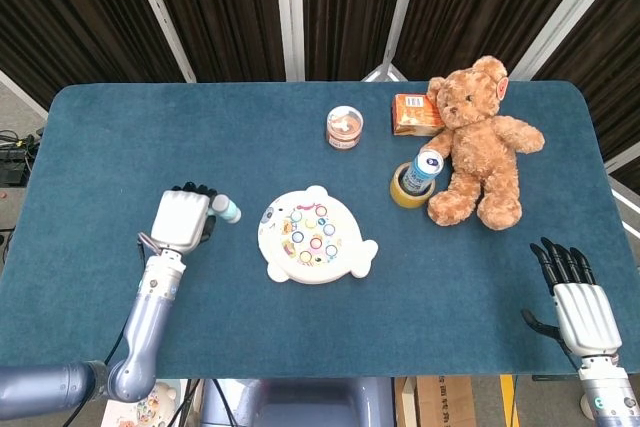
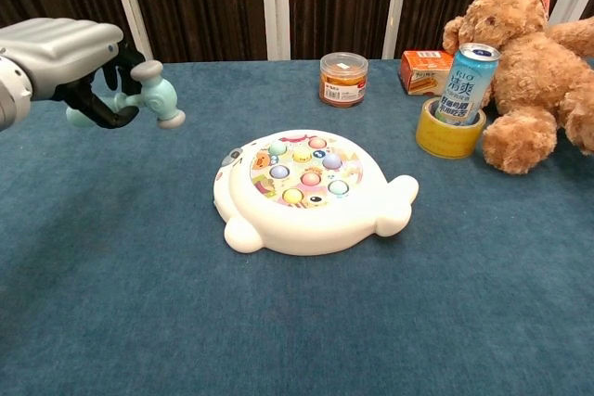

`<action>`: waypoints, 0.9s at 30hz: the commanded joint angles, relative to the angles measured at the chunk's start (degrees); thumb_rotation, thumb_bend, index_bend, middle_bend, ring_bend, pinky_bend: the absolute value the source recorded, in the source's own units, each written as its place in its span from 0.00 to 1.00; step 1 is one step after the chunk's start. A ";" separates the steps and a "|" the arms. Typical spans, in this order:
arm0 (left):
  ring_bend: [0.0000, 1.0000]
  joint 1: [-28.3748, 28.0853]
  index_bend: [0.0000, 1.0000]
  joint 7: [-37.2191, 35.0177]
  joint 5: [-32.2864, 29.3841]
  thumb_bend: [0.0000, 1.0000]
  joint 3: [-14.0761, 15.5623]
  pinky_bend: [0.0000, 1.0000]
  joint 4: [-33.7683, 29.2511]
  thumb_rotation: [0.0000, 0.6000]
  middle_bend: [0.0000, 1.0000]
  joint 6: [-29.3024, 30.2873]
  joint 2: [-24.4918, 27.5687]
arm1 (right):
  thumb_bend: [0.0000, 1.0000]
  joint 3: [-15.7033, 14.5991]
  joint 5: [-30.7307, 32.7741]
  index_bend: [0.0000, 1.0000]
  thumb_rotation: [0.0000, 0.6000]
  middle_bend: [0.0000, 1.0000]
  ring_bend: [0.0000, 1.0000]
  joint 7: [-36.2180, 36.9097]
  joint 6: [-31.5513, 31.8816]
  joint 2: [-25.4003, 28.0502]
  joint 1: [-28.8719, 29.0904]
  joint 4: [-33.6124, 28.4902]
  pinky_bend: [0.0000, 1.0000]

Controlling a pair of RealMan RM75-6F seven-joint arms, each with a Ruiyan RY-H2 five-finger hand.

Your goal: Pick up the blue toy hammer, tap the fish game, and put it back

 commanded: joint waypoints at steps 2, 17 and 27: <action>0.35 -3.51 0.61 3.61 -3.08 0.62 -2.58 0.51 0.64 1.00 0.43 -2.08 0.06 | 0.23 0.05 0.35 0.00 1.00 0.00 0.00 0.25 -0.34 0.10 0.08 -0.09 0.00; 0.35 -16.34 0.61 12.90 -7.94 0.62 -4.51 0.51 9.24 1.00 0.43 -8.37 -4.89 | 0.24 -0.11 0.77 0.00 1.00 0.00 0.00 2.62 -1.67 1.11 0.41 -1.13 0.00; 0.35 -20.09 0.61 13.26 -12.05 0.62 -3.35 0.51 15.03 1.00 0.43 -10.01 -10.26 | 0.24 -0.17 1.10 0.00 1.00 0.00 0.00 4.24 -2.56 1.69 0.68 -1.74 0.00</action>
